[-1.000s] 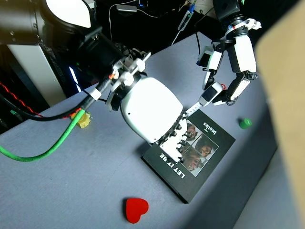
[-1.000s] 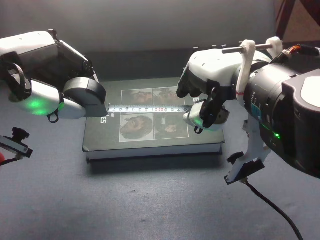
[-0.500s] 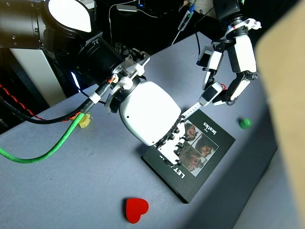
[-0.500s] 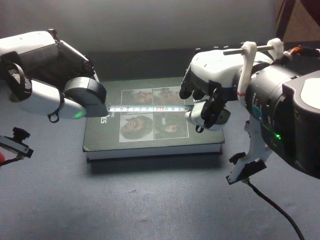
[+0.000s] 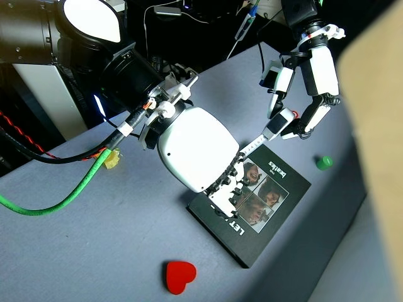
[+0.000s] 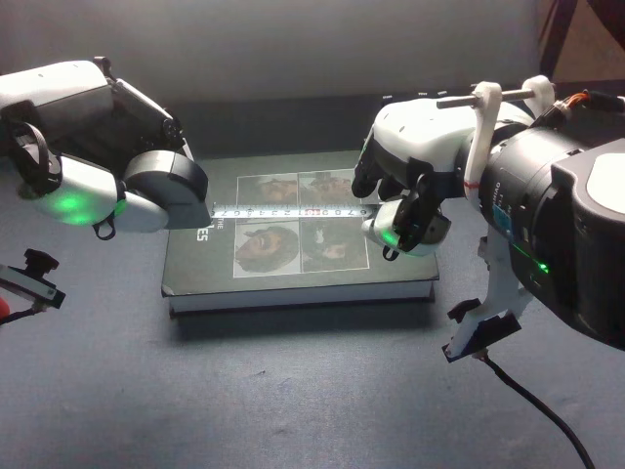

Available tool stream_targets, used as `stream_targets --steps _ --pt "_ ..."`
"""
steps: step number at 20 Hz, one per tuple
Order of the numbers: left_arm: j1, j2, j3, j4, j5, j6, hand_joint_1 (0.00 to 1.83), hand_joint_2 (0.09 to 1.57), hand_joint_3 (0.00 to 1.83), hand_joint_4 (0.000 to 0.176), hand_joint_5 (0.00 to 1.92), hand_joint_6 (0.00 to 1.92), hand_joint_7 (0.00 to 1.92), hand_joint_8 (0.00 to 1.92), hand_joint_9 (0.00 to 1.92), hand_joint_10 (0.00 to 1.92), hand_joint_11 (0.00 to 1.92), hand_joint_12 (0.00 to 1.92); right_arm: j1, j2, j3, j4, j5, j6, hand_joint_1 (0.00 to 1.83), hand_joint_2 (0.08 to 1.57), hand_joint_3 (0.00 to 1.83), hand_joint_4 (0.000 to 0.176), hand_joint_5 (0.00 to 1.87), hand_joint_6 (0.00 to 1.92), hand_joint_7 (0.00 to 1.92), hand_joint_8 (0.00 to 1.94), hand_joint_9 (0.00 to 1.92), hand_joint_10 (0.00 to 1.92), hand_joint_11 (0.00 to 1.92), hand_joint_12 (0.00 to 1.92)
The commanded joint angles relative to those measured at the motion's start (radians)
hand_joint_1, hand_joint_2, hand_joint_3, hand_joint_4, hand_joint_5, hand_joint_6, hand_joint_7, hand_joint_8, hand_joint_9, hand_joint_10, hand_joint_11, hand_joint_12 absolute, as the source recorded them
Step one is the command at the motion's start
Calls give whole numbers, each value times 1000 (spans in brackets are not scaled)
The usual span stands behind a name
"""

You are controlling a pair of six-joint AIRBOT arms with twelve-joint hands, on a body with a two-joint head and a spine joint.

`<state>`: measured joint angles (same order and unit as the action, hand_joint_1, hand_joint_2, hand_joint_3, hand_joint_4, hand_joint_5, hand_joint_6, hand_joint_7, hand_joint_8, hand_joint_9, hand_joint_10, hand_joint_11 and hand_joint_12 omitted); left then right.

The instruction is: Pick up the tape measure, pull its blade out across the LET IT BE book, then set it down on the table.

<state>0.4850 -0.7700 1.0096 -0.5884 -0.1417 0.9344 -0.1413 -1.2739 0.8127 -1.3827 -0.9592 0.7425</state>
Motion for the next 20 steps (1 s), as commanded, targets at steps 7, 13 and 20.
stream_targets --steps 7,13,20 --pt "-10 2 5 -2 -101 -17 1387 1072 0 0 945 932 1130 622 1054 1052 983 808 20 5 0 -85 -1 9 1038 1202 0 0 759 18 816 30 714 73 195 1172" --pt "-10 2 4 -2 -101 -19 1387 1071 0 0 941 931 1129 624 1061 1043 1006 815 19 8 0 -85 3 9 1139 1253 0 0 668 1356 816 1245 830 138 320 1293" --pt "-6 4 3 -2 -101 -19 1388 1064 1 0 960 912 1156 565 1072 1027 1007 797 19 8 0 -85 3 11 1169 1200 2 6 833 1301 819 1164 745 751 471 1391"
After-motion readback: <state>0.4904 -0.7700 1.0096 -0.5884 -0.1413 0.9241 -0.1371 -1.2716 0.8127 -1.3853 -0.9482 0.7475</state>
